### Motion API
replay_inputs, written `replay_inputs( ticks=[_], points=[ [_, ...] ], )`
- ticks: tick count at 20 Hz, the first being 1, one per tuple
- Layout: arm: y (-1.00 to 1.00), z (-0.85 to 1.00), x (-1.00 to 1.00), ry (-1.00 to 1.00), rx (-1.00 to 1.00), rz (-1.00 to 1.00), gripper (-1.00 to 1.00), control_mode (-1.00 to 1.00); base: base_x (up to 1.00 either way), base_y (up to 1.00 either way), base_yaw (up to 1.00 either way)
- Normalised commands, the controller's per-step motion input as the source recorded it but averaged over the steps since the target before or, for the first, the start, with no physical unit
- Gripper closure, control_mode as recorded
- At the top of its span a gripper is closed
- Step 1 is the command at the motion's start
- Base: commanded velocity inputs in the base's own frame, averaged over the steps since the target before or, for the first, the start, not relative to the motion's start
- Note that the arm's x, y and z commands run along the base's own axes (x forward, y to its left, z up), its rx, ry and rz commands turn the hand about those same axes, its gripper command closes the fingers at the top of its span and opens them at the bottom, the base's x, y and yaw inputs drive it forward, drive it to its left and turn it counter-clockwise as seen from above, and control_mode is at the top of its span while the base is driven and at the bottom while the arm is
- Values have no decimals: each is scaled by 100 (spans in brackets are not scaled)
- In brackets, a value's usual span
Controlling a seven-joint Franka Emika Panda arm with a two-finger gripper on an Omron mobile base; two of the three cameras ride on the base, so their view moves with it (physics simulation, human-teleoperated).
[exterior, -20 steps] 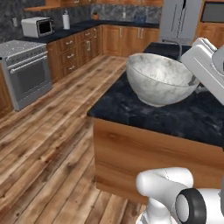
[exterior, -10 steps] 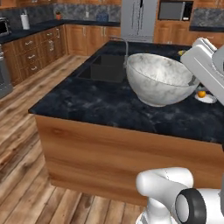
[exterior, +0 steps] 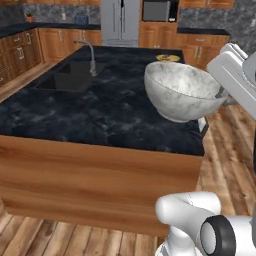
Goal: Take the smaller bowl and place it next to the appetizer plate on the dining counter , and place the larger bowl next to the plate with cooked food.
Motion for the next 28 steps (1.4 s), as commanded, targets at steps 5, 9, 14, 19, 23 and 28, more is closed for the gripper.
replay_inputs(
  ticks=[5,9,14,19,23,28],
  points=[
    [0,0,0,0,0,0,100,100,-24,-100,-11],
    [0,0,0,0,0,0,100,100,-2,-96,0],
    [0,0,0,0,0,0,100,100,4,-97,10],
    [0,0,0,0,0,0,100,100,45,-100,23],
    [0,0,0,0,0,0,100,100,95,-100,33],
    [0,0,0,0,0,0,100,100,100,-100,35]
  ],
)
